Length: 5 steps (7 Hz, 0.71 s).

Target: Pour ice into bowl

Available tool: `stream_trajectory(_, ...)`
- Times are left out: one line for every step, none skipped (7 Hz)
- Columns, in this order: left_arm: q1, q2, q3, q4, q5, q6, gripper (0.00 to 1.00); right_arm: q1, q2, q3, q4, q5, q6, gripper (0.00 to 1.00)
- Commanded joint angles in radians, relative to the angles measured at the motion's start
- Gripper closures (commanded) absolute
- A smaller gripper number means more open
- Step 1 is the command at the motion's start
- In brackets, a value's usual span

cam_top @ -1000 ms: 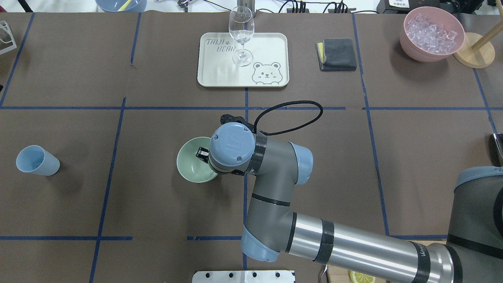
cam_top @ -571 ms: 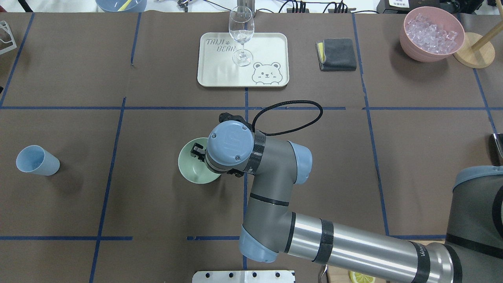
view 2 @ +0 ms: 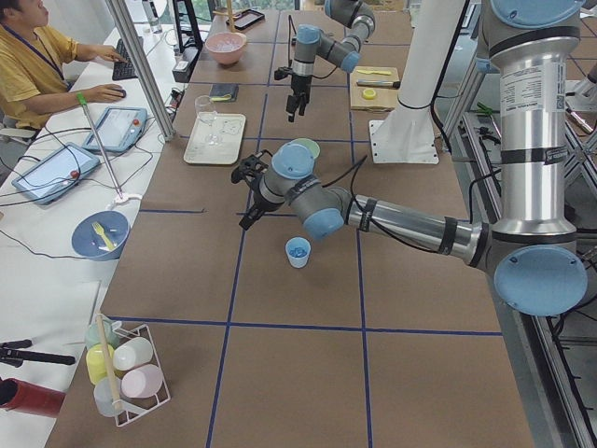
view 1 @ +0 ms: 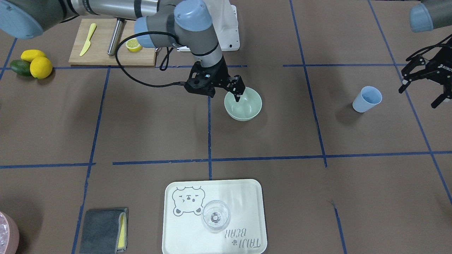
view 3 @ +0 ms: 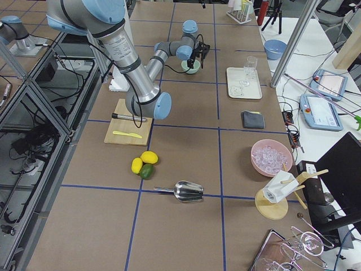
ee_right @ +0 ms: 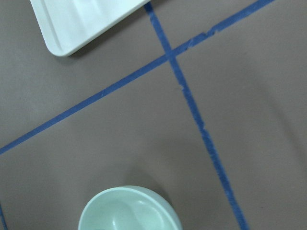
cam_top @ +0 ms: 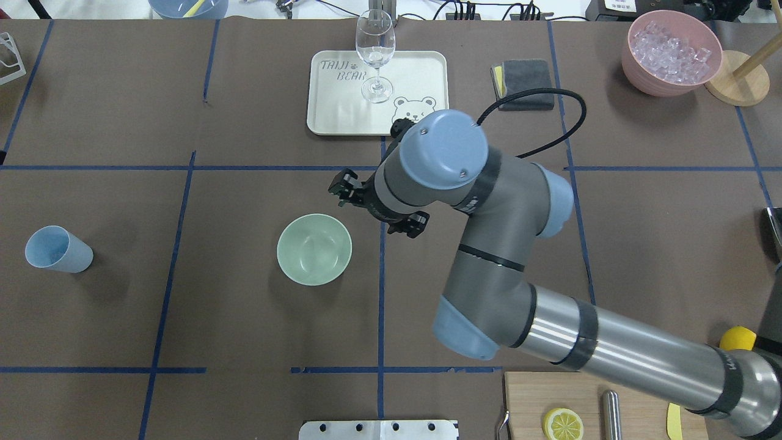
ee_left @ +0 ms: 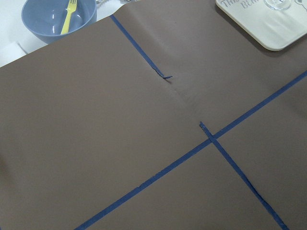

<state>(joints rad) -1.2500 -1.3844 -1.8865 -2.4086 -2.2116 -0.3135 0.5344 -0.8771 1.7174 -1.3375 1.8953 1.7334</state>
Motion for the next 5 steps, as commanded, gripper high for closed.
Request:
stream_trajectory(0.055, 0.206, -0.002, -0.354, 0.122, -0.196, 0.01, 0.086, -0.254, 0.224, 0.003, 0.072, -0.116, 0.00)
stream_trajectory(0.093, 0.240, 0.000, -0.410, 0.141, -0.297, 0.08, 0.143, -0.367, 0.287, 0.005, 0.118, -0.211, 0.00)
stream_trajectory(0.145, 0.299, 0.004, -0.526, 0.264, -0.365, 0.09, 0.186, -0.470, 0.309, 0.017, 0.155, -0.316, 0.00)
stream_trajectory(0.208, 0.312, 0.010, -0.579, 0.326, -0.446, 0.09, 0.214, -0.496, 0.310, 0.017, 0.163, -0.384, 0.00)
stream_trajectory(0.330, 0.314, 0.016, -0.625, 0.446, -0.532, 0.09, 0.211, -0.511, 0.300, 0.017, 0.154, -0.387, 0.00)
